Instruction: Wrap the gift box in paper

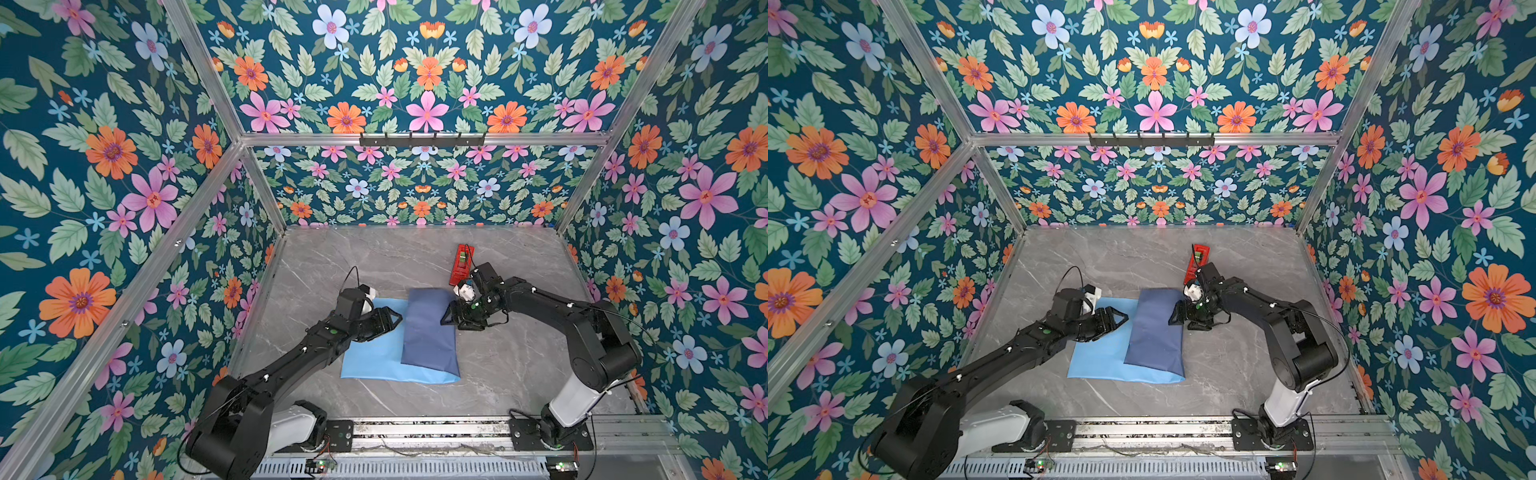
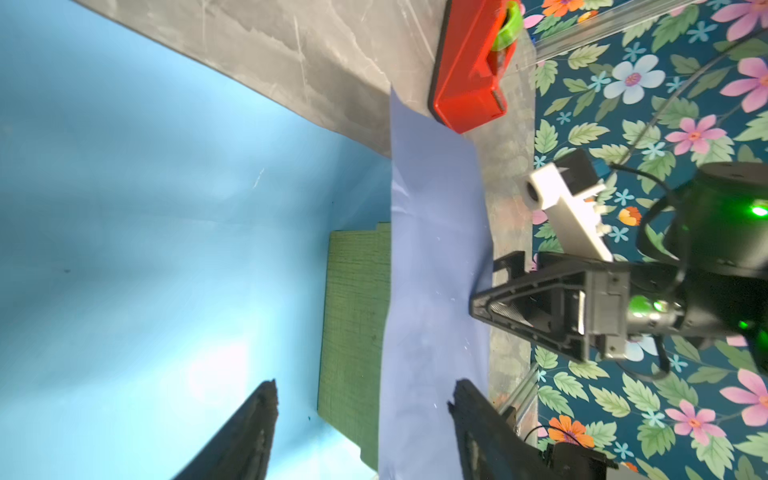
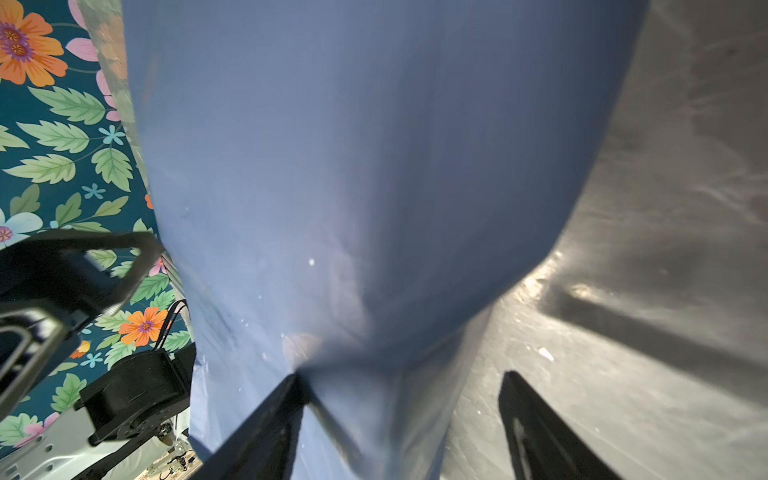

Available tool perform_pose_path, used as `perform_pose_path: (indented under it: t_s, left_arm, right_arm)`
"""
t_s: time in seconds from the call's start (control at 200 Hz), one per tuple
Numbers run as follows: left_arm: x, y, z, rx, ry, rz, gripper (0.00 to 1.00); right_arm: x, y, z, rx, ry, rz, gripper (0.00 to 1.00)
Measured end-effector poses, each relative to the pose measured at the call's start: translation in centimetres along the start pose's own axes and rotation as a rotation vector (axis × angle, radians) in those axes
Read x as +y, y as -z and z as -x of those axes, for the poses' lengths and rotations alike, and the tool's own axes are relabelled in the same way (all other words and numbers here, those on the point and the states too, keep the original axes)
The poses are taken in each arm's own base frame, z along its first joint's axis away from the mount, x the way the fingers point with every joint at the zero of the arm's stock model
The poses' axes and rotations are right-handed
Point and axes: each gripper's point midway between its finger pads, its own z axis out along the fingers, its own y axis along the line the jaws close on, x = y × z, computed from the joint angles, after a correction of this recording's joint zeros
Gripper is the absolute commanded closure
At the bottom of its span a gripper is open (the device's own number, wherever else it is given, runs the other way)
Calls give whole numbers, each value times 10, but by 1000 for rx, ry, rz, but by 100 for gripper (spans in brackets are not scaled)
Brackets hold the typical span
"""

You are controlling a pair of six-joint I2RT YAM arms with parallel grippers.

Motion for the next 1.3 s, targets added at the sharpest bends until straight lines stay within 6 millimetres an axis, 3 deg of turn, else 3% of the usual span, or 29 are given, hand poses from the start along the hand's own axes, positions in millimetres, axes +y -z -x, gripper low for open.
perform_pose_path:
  t_s: [0.28, 0.51, 0.78, 1.005, 1.165, 1.3]
  left_arm:
    - [-14, 5, -63, 171, -75, -53, 36]
    - [7, -8, -104, 303, -76, 3, 51]
    - [30, -8, -120, 336, -62, 54, 55]
    - [31, -9, -119, 327, -66, 50, 55]
    - [28, -9, -117, 320, -76, 48, 44]
    - [13, 1, -99, 257, -132, 28, 33]
  right_arm:
    - [0, 0, 0, -3, 2, 1, 25]
    - [0, 0, 0, -3, 3, 2, 25]
    - [0, 0, 0, -3, 3, 1, 26]
    - [0, 0, 0, -1, 2, 1, 26]
    - [0, -1, 0, -2, 2, 1, 26]
    - [0, -1, 0, -3, 2, 2, 26]
